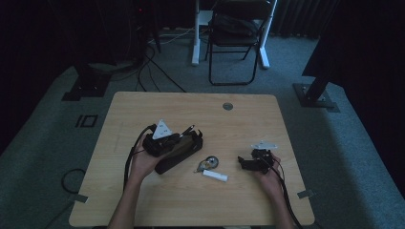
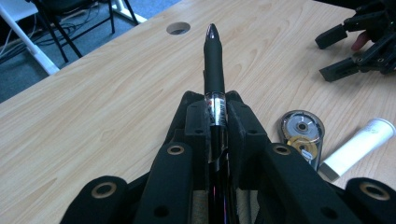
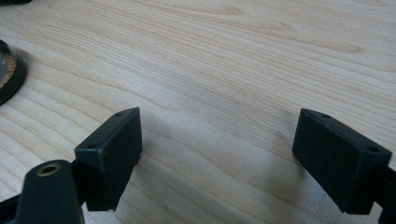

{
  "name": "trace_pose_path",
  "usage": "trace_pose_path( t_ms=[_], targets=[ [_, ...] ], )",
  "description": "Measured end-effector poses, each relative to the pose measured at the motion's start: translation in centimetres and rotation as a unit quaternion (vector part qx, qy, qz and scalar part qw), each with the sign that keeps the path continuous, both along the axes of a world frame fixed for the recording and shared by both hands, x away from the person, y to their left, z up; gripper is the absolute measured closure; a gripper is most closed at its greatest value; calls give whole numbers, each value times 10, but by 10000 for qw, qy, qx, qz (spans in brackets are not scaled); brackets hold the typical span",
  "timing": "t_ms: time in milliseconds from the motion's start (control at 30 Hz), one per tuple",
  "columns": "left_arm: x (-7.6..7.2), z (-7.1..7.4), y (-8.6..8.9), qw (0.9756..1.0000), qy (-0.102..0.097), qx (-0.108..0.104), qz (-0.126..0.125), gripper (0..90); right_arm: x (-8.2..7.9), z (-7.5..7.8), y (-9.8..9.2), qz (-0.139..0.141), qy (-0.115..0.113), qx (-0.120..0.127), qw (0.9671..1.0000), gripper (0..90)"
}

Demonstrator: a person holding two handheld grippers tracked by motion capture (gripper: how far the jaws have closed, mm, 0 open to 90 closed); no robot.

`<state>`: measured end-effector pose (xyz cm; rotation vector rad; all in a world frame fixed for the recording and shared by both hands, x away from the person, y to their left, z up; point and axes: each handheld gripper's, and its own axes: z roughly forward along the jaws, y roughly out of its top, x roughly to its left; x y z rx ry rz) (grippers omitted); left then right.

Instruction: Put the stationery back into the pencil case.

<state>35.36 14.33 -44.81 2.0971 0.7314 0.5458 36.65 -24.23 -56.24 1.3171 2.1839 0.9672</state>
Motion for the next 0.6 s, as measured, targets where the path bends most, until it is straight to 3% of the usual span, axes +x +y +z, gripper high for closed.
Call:
trace_pose_path(
  t_ms=[600],
  targets=[
    [6, -8, -2, 9998, 138, 112, 1, 795, 0, 0, 0, -1, -3, 4, 10000, 158]
  ],
)
